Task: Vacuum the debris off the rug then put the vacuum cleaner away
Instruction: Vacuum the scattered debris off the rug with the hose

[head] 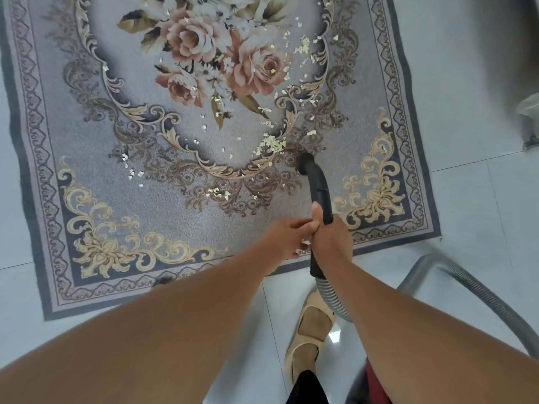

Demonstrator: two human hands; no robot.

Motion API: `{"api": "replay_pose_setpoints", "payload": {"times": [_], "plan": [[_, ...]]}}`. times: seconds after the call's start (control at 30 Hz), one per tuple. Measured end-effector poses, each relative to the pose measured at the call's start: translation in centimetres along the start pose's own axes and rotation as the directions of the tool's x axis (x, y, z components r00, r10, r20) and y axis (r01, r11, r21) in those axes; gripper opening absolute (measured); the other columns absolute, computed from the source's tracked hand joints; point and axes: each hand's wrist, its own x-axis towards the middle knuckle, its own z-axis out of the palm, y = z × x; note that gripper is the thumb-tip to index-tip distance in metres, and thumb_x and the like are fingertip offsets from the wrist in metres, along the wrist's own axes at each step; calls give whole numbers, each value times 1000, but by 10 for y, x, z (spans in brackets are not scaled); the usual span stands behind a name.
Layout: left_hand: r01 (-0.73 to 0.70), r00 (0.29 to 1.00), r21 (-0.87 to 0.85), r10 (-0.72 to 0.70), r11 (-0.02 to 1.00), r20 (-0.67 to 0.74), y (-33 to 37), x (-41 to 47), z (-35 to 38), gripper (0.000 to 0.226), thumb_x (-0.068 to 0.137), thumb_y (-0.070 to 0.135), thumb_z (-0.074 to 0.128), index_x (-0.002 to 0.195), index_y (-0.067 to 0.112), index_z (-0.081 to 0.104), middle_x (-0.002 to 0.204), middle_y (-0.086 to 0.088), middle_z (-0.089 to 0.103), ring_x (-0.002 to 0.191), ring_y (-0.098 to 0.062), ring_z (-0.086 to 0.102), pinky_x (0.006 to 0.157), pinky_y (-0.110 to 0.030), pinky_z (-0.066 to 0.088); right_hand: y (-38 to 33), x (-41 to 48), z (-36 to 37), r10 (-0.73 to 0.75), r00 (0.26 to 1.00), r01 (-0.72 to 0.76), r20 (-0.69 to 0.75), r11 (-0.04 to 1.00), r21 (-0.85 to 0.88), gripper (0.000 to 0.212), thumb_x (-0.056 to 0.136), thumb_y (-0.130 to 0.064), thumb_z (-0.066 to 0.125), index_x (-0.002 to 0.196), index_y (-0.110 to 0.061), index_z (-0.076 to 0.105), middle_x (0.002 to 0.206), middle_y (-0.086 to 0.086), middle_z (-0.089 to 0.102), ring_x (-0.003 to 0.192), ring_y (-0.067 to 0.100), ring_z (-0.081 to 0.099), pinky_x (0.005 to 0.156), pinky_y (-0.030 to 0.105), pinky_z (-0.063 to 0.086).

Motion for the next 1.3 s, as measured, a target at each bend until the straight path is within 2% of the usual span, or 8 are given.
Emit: {"api": "replay_pose_setpoints", "payload": {"times": [0.2, 0.37, 0.5, 0.63, 0.73, 0.83, 0.97, 1.3], "plan": [[-61, 997, 15, 61, 998, -37, 7, -2, 4, 35, 98, 35, 52, 131, 25, 58, 111, 0, 66, 98, -20, 65, 87, -35, 53, -8, 6, -10, -25, 999, 24, -39, 999, -30, 62, 90, -72, 31, 104, -18, 58, 90, 5, 66, 84, 29, 64, 80, 46, 54], [-161, 983, -76, 153, 984, -101, 49, 10, 10, 39, 101, 33, 45, 139, 24, 50, 120, -2, 60, 105, -24, 63, 90, -39, 52, -55, 49, -35, -111, 991, 111, -77, 994, -4, 54, 93, -66, 37, 100, -18, 59, 76, 0, 58, 64, 18, 57, 59, 30, 43], [-198, 975, -109, 185, 974, -121, 71, 25, 7, 39, 102, 34, 42, 139, 24, 49, 117, 2, 57, 107, -22, 62, 94, -40, 51, -80, 81, -37, -95, 989, 95, -111, 995, -2, 58, 92, -67, 40, 103, -15, 62, 78, 3, 59, 68, 23, 58, 62, 34, 42], [-166, 980, -94, 154, 982, -125, 63, 34, 6, 38, 101, 39, 43, 135, 24, 52, 119, 2, 59, 105, -20, 62, 95, -40, 51, -73, 86, -29, -49, 995, 49, -85, 999, -2, 61, 91, -67, 40, 105, -11, 60, 77, 5, 60, 64, 23, 58, 59, 33, 45], [-113, 985, -87, 100, 990, -137, 46, 28, 8, 37, 101, 39, 42, 131, 22, 55, 125, 1, 62, 104, -23, 66, 93, -39, 51, -50, 72, -25, -52, 998, 52, -30, 999, 2, 62, 91, -67, 39, 106, -11, 60, 87, 8, 67, 67, 24, 61, 56, 31, 46], [-93, 987, -77, 82, 993, -141, 32, 15, 10, 36, 102, 37, 41, 127, 17, 58, 118, 1, 66, 91, -22, 67, 80, -32, 51, -28, 49, -21, -63, 998, 63, 7, 998, -6, 64, 91, -68, 37, 108, -11, 60, 94, 10, 68, 78, 27, 64, 66, 35, 49], [-88, 985, -43, 81, 995, -150, 16, 0, 11, 36, 102, 35, 42, 122, 12, 62, 103, -2, 66, 70, -9, 59, 50, -11, 47, -10, 19, -18, -80, 996, 82, 35, 996, -47, 60, 92, -68, 34, 106, -14, 57, 87, 4, 61, 74, 22, 58, 65, 34, 46], [67, 981, -90, -82, 994, -177, -25, -35, -2, 34, 100, 35, 46, 93, 7, 65, 85, -8, 66, 62, -13, 60, 35, -7, 40, 19, -46, 12, -94, 988, 113, 121, 980, -161, 58, 92, -68, 32, 107, -18, 56, 89, 1, 63, 80, 23, 63, 74, 38, 55]]}}
